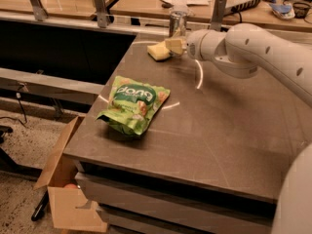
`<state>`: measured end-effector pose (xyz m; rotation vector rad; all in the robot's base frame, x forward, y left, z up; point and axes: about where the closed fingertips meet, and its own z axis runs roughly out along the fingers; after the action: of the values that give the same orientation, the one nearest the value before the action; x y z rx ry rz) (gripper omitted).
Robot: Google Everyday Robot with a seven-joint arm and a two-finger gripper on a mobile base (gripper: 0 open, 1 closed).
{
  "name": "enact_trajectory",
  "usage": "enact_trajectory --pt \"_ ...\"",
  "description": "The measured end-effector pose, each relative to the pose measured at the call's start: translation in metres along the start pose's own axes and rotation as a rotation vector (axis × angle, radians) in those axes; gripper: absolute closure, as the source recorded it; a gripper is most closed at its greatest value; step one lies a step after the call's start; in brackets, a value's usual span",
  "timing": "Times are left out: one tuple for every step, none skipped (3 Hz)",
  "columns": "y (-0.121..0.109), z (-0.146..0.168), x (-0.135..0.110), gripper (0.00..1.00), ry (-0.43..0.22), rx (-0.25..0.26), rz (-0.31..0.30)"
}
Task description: Move redbull can near sponge
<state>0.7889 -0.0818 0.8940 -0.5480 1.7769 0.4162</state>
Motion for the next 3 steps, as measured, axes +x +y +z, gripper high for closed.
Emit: enact_trajectory --pt "0.01 0.023 -0.009 1.0 0.012 -0.038 -0.012" --pt "0.007 0.03 0.001 1.0 0.044 -0.032 0.002" --pt "-0.002 0.021 0.015 1.0 0.071 0.002 0.024"
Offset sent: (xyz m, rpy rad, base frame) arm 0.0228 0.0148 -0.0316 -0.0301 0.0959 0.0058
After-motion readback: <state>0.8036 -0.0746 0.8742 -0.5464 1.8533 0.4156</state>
